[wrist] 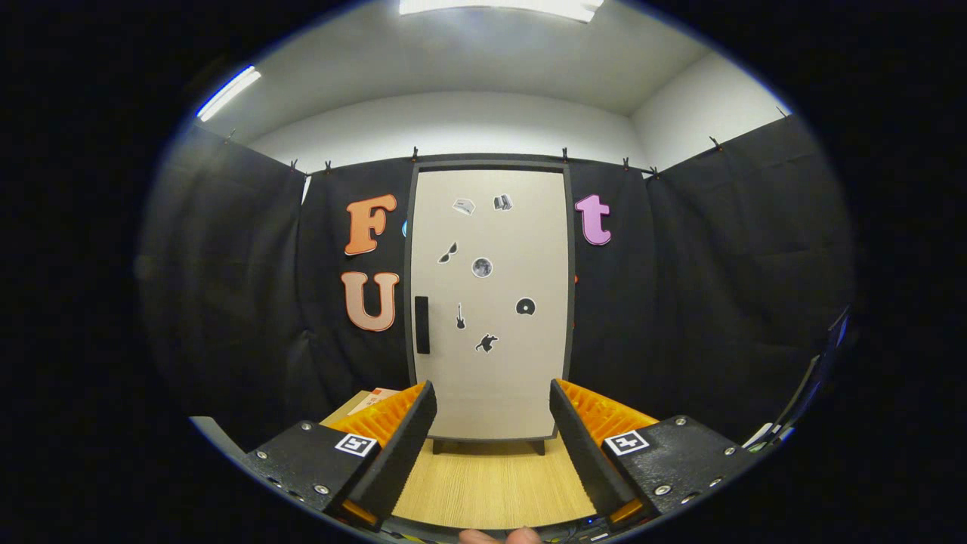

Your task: Open the shoe cabinet door, grab the shoes and put them into the shoe cabinet, then close the shoe cabinet door.

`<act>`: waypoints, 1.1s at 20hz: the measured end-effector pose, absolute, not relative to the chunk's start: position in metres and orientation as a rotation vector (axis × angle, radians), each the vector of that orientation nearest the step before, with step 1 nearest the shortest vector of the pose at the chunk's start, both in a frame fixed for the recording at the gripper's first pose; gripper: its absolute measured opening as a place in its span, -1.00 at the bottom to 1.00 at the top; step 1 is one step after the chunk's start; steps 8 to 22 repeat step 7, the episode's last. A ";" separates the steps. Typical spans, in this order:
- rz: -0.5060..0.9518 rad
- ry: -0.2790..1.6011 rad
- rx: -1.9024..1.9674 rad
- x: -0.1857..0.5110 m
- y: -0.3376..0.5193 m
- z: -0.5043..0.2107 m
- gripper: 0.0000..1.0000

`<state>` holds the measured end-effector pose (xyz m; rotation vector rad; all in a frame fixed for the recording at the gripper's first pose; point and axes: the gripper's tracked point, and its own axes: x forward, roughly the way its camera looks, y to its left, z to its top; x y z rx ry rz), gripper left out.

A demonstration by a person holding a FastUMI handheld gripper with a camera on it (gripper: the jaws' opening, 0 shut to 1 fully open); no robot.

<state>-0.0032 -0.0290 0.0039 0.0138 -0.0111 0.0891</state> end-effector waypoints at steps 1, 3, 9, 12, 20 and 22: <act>0.084 -0.011 0.011 -0.009 -0.034 0.004 0.88; 0.073 -0.014 0.005 -0.017 -0.043 0.004 0.88; 0.067 -0.036 0.013 -0.029 -0.049 0.010 0.88; 0.067 -0.036 0.013 -0.029 -0.049 0.010 0.88; 0.067 -0.036 0.013 -0.029 -0.049 0.010 0.88; 0.067 -0.036 0.013 -0.029 -0.049 0.010 0.88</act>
